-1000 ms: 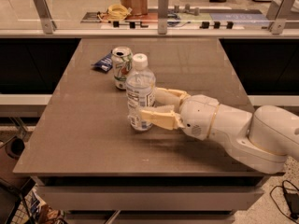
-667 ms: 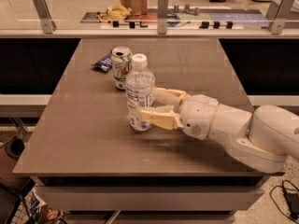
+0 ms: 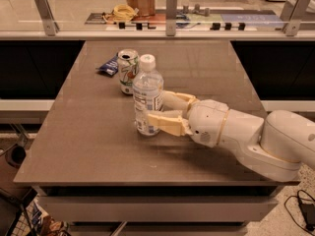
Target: Place blue plastic bottle upright
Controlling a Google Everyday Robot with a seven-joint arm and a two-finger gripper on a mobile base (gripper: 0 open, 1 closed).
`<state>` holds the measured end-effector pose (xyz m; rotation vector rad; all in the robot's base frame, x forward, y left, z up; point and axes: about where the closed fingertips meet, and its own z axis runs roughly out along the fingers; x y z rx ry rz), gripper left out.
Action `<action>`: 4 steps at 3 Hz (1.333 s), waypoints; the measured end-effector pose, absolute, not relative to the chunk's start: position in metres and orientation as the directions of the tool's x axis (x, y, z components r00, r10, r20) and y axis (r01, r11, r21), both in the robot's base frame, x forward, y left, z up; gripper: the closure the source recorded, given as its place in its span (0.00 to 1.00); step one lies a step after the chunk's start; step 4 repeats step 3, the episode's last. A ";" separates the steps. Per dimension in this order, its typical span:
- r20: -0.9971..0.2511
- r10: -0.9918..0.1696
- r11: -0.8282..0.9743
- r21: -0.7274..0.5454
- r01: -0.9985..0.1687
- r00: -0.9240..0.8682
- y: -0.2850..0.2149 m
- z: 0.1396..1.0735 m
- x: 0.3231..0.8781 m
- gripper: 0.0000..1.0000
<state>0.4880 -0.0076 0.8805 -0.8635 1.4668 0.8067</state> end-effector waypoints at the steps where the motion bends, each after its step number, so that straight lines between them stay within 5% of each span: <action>1: -0.998 -0.061 0.482 -0.002 -0.876 -0.031 -0.006 0.882 0.487 0.13; 2: -0.998 -0.062 0.479 -0.004 -0.878 -0.029 -0.003 0.883 0.487 0.00; 4: -0.998 -0.062 0.479 -0.005 -0.878 -0.029 -0.003 0.883 0.487 0.00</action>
Offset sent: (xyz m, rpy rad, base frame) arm -0.0005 0.0018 0.0009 -0.0010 -0.0016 0.0030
